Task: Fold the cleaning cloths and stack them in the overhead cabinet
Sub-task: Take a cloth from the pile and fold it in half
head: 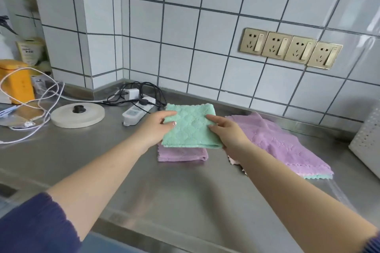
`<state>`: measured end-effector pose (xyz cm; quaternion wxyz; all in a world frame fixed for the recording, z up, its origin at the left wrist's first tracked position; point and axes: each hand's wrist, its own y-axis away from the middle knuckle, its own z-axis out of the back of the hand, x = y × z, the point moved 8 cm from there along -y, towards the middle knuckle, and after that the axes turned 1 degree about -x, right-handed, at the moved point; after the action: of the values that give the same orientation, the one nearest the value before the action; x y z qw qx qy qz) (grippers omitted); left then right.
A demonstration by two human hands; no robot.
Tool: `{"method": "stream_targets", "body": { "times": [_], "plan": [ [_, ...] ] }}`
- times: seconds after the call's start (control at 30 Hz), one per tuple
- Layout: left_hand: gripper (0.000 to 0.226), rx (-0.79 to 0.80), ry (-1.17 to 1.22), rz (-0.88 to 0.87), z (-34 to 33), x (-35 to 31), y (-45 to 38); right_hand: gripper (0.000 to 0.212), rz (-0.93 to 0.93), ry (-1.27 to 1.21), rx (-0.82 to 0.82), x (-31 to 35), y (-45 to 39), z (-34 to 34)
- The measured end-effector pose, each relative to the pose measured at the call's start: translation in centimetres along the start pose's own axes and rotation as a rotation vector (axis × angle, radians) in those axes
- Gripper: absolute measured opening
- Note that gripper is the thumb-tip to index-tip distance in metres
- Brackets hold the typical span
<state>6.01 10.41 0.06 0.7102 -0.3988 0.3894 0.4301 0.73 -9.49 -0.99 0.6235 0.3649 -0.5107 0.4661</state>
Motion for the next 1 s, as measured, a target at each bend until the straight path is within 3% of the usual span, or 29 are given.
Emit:
{"method": "stream_targets", "body": {
  "times": [0.33, 0.53, 0.67, 0.73, 0.83, 0.9, 1.0],
  "plan": [
    [0.045, 0.048, -0.225, 0.098, -1.1, 6.1, -2.4, 0.033, -0.075, 0.260, 0.122, -5.3, -4.4, -2.9],
    [0.048, 0.082, -0.299, 0.121, -1.6, 7.1, -2.7, 0.032, -0.048, 0.387, 0.141, -5.3, -4.8, -3.0],
    [0.056, 0.065, -0.797, -0.014, -1.2, 4.7, -2.9, 0.034, 0.131, 0.787, 0.024, -1.7, -5.4, -2.2],
    [0.056, 0.024, -0.879, -0.127, -2.1, 2.6, -3.4, 0.038, 0.270, 0.909, -0.046, 0.2, -5.8, -3.0],
    [0.055, 0.099, -0.919, -0.216, -5.4, 1.5, -4.0, 0.045, 0.354, 1.133, 0.075, -0.3, -5.7, -6.8],
    [0.055, 0.182, -0.960, -0.164, -7.1, 3.3, -4.2, 0.048, 0.300, 1.255, 0.171, -2.5, -5.6, -8.0],
    [0.054, 0.241, -0.973, -0.031, -7.4, 6.2, -3.9, 0.052, 0.188, 1.229, 0.187, -5.0, -5.7, -7.2]
  ]
}}
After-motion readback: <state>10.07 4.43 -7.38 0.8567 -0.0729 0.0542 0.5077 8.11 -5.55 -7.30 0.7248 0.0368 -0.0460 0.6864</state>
